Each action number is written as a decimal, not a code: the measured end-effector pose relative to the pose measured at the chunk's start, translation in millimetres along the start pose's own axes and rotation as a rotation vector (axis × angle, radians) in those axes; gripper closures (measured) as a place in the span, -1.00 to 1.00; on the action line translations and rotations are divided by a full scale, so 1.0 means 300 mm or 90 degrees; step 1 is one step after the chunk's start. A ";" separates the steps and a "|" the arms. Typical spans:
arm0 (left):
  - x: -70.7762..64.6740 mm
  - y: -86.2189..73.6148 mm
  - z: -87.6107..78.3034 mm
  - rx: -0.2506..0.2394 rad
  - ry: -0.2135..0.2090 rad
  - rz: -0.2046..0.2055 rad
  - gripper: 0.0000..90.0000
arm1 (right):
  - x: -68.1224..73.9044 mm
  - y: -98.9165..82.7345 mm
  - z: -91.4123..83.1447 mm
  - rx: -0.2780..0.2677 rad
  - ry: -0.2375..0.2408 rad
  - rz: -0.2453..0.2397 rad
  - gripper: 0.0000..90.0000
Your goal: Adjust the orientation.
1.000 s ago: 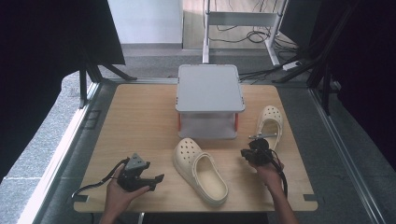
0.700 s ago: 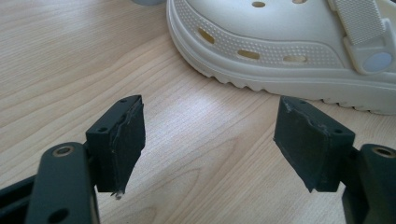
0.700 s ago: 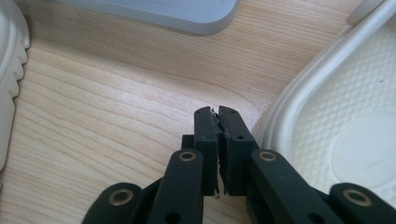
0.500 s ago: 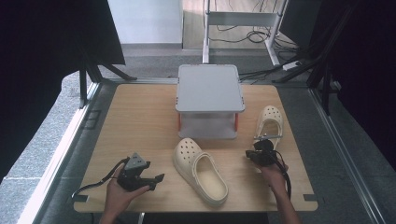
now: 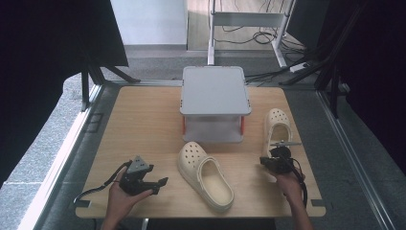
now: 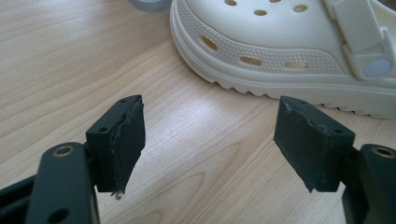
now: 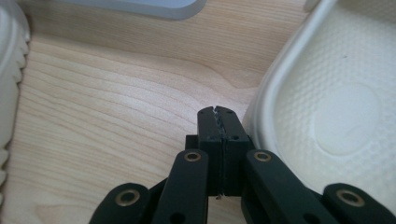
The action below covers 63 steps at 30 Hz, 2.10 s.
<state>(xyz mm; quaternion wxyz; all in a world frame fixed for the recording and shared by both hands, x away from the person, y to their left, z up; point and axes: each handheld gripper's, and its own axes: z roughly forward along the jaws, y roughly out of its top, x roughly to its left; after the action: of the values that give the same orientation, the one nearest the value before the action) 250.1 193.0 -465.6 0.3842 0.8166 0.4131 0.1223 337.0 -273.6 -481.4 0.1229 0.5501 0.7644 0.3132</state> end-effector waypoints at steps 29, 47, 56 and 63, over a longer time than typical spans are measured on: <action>0.006 -0.003 0.004 0.004 0.000 -0.003 -0.44 | -0.156 -0.063 -0.100 0.001 -0.014 0.046 1.00; 0.002 -0.001 0.015 0.016 -0.003 0.000 -0.44 | -0.119 0.004 -0.150 -0.033 0.067 -0.039 0.65; 0.000 0.000 0.023 0.021 -0.004 0.001 -0.44 | -0.166 0.096 -0.135 -0.016 0.061 -0.043 0.57; 0.001 -0.001 0.019 0.020 -0.005 0.002 -0.44 | -0.183 0.158 -0.139 -0.013 0.039 -0.041 0.55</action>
<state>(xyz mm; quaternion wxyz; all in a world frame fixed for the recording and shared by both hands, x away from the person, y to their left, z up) 253.2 190.3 -469.7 0.3724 0.8236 0.4126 0.1132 370.9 -329.0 -428.7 0.1149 0.5137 0.7819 0.3339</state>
